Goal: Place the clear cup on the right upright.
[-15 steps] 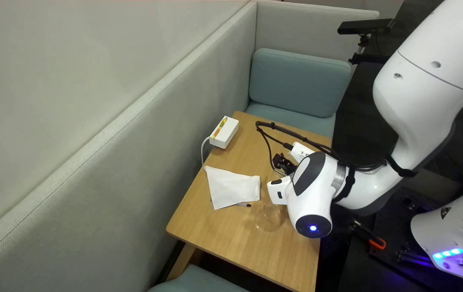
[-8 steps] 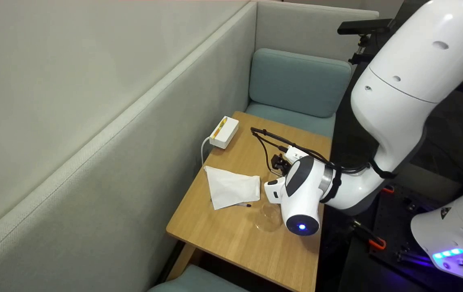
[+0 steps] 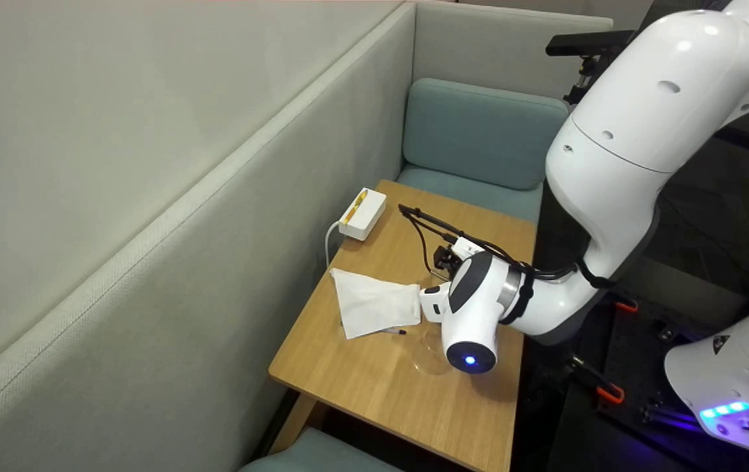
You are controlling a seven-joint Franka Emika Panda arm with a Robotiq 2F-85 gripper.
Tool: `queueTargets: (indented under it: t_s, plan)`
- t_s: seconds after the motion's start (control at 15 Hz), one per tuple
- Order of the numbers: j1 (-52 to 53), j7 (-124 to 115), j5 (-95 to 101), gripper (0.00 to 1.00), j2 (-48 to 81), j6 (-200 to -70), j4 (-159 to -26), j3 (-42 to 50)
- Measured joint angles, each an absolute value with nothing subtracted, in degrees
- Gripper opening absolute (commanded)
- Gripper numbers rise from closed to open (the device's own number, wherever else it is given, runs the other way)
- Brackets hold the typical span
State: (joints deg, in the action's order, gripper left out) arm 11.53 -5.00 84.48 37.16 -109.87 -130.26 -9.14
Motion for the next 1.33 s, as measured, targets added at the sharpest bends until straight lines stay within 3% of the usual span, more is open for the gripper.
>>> queueTargets:
  t_s: [0.13,0.2,0.27,0.6,0.8,1.33]
  plan:
    - [11.51,-5.0,84.48,1.0,38.03,-109.44,-129.49,-9.14]
    - [11.51,-5.0,84.48,0.92,38.45,-109.24,-129.14,-9.14]
    - [11.51,-5.0,84.48,0.72,38.84,-109.05,-128.8,-9.14]
    - [11.5,-5.0,84.48,0.38,40.01,-108.23,-127.63,-9.14]
    - [11.49,-5.0,84.48,0.31,40.09,-107.8,-127.37,-9.14]
    - [10.29,2.13,93.94,0.31,34.94,-112.15,-132.63,-10.01]
